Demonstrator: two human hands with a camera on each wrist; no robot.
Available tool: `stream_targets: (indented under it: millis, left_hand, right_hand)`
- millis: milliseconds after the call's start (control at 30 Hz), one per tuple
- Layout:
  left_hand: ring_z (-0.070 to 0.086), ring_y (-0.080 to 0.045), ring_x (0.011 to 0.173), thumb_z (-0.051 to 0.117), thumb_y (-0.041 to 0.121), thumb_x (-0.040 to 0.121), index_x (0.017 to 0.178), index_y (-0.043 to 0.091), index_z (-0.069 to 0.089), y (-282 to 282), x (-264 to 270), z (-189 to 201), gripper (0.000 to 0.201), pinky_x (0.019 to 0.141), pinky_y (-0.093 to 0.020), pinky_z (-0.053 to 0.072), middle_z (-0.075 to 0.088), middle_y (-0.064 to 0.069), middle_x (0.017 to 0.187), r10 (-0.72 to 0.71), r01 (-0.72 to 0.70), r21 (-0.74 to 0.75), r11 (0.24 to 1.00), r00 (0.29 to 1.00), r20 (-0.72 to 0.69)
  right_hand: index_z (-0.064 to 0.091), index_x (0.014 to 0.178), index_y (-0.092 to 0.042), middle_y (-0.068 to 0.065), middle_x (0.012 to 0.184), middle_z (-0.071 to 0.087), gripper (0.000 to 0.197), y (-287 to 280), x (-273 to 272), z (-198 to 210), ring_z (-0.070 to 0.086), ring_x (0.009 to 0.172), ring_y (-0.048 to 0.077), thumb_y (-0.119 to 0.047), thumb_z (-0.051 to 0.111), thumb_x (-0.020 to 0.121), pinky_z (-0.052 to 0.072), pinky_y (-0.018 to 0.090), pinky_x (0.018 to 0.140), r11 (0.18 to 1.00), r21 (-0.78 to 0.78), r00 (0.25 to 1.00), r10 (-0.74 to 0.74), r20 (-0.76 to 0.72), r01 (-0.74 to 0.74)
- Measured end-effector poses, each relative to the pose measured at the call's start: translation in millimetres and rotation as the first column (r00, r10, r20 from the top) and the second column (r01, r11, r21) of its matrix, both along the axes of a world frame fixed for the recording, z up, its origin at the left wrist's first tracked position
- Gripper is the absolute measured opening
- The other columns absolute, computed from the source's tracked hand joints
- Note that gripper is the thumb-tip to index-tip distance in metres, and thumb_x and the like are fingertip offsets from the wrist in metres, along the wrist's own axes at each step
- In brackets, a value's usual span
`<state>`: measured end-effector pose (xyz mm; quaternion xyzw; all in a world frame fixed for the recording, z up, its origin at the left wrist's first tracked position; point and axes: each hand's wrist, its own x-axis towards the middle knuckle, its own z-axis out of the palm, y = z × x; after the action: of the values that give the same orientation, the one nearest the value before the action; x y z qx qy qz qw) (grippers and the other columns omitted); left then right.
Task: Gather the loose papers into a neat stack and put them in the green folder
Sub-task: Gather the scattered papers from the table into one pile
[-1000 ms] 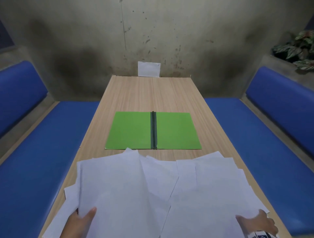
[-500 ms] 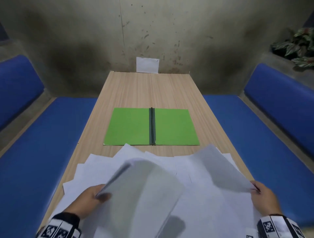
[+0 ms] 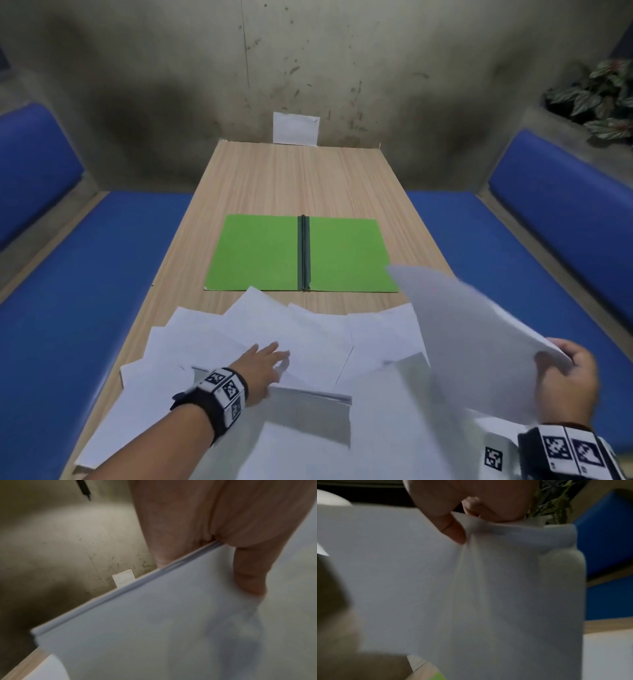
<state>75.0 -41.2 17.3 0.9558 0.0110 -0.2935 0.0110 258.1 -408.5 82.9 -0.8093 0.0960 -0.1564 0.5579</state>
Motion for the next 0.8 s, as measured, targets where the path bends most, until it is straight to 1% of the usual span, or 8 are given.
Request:
stream_targets:
  millis: [67,200,333,433,533,633,700,800]
  left_hand:
    - [-0.005,-0.021,0.147,0.044,0.014,0.092,0.128,0.009,0.052,1,4,-7,0.037,0.119,-0.046,0.001,0.006,-0.001,0.159,-0.020,0.021,0.009,1.000,0.999,-0.036]
    - [0.021,-0.020,0.142,0.043,0.012,0.092,0.124,0.007,0.055,-1,8,-6,0.035,0.118,-0.049,-0.002,0.029,-0.002,0.149,-0.005,0.007,0.027,1.000,0.998,-0.059]
    - [0.039,-0.025,0.130,0.039,0.014,0.094,0.126,0.008,0.053,-6,8,4,0.035,0.117,-0.052,-0.001,0.044,-0.008,0.136,-0.015,0.018,0.084,0.996,0.999,-0.037]
    - [0.045,-0.026,0.125,0.040,0.017,0.094,0.124,0.010,0.053,-2,2,17,0.034,0.117,-0.045,0.008,0.046,-0.007,0.134,0.008,-0.008,0.022,1.000,1.000,0.003]
    - [0.048,-0.026,0.120,0.045,0.020,0.092,0.118,0.010,0.057,4,-10,42,0.030,0.102,-0.034,0.033,0.049,-0.006,0.130,0.052,-0.047,-0.112,0.993,0.998,0.043]
    - [0.048,-0.020,0.118,0.049,0.021,0.090,0.116,0.014,0.060,10,-29,67,0.029,0.095,-0.028,0.036,0.052,-0.004,0.124,0.070,-0.061,-0.179,0.982,0.997,0.044]
    - [0.050,-0.016,0.113,0.052,0.023,0.088,0.113,0.017,0.062,17,-44,82,0.027,0.092,-0.024,0.036,0.055,-0.001,0.116,0.098,-0.085,-0.217,0.972,0.994,0.049]
    - [0.051,-0.007,0.091,0.055,0.026,0.085,0.095,0.023,0.066,26,-64,103,0.015,0.081,-0.019,0.038,0.052,0.012,0.093,0.199,-0.181,-0.260,0.948,0.979,0.043]
  right_hand:
    - [0.058,0.076,-0.039,0.008,0.090,0.064,0.037,-1,3,3,0.061,0.077,0.018,-0.003,0.054,0.075,0.038,0.001,0.045,0.995,-0.036,0.994,0.092,-0.056,-0.094]
    - [0.060,0.068,-0.034,-0.024,0.063,0.065,0.046,12,1,21,0.059,0.055,-0.008,0.010,0.054,0.077,0.039,0.002,0.044,0.975,-0.037,0.976,0.215,-0.045,-0.217]
    - [0.060,0.066,-0.027,-0.026,0.062,0.065,0.040,15,3,49,0.056,0.053,-0.010,0.010,0.053,0.080,0.040,0.002,0.045,0.947,0.055,0.944,0.310,0.109,-0.317]
    - [0.060,0.068,-0.024,-0.027,0.060,0.066,0.041,23,6,70,0.058,0.052,-0.011,0.012,0.047,0.083,0.043,0.003,0.045,0.876,0.085,0.879,0.467,0.091,-0.474]
    - [0.062,0.075,-0.020,-0.024,0.066,0.068,0.028,36,12,57,0.060,0.057,-0.009,0.004,0.052,0.087,0.045,0.004,0.052,0.759,-0.006,0.751,0.643,-0.151,-0.651]
    - [0.064,0.078,-0.014,0.001,0.081,0.068,0.005,52,12,21,0.062,0.070,0.006,-0.015,0.067,0.081,0.044,0.016,0.068,0.543,-0.161,0.554,0.711,-0.434,-0.824]
    - [0.060,0.074,-0.021,0.002,0.083,0.062,0.013,66,6,-2,0.059,0.071,0.001,-0.015,0.070,0.079,0.041,0.010,0.066,0.381,-0.229,0.440,0.687,-0.578,-0.896]
    - [0.048,0.070,-0.029,-0.003,0.101,0.052,0.030,92,-7,-31,0.051,0.097,0.010,-0.008,0.069,0.076,0.034,0.006,0.068,0.207,-0.283,0.346,0.679,-0.647,-0.937]
